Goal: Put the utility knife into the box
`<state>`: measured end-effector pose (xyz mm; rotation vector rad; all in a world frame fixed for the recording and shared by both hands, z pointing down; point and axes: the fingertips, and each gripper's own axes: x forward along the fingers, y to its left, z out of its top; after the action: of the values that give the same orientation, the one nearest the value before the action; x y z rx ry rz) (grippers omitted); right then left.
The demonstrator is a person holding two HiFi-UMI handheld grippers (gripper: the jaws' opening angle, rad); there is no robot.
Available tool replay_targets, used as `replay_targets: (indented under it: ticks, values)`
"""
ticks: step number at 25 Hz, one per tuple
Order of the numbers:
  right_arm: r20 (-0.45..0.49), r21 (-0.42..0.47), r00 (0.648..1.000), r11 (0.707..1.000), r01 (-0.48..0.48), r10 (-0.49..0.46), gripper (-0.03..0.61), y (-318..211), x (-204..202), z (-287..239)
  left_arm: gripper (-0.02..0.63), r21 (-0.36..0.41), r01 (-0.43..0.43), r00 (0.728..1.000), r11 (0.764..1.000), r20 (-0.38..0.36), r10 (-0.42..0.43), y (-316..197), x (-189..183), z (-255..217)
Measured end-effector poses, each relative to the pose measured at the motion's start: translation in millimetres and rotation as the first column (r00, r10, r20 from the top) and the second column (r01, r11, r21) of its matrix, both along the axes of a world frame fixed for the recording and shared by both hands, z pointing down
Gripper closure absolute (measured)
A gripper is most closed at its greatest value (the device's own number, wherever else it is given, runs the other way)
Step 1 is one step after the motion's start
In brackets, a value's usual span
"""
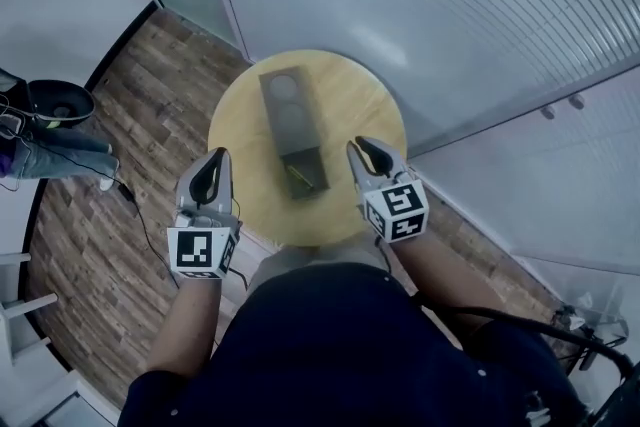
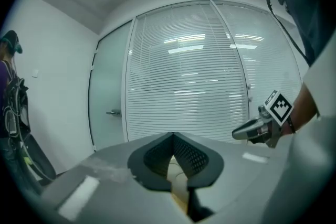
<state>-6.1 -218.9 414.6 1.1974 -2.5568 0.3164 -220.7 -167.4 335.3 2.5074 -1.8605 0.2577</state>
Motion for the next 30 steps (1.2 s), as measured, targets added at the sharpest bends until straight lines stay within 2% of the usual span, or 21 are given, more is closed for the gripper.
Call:
replay_targets:
  ticks: [7,12,18,22,30]
  values:
    - [0.019,0.084,1.000,0.996,-0.017,0.016,0.540,10.4,20.4,-44.8,0.611,0.052,-0.003,1.000,0.999,-0.011,0.003,9.0,10.1,-35.2]
    - [0.030,0.096,0.999,0.995,-0.037,0.034,0.565,15.1,33.7,-61.6,0.611,0.029,-0.009,0.997,1.000,-0.079,0.011,14.6,22.9,-40.1]
    - [0.096,0.175,0.993,0.981,-0.088,0.072,0.569,17.3,52.7,-86.7,0.611,0.025,-0.022,0.998,0.999,-0.065,0.023,23.4,33.0,-42.2]
    - [0.105,0.230,0.992,0.969,-0.091,0.068,0.571,18.8,55.0,-98.9,0.611,0.026,-0.021,0.998,0.999,-0.063,0.022,28.2,35.8,-41.6]
    - [0.121,0.242,0.989,0.964,-0.112,0.085,0.571,11.7,59.8,-110.5,0.611,0.027,-0.002,0.998,1.000,-0.069,0.004,29.8,36.7,-47.4]
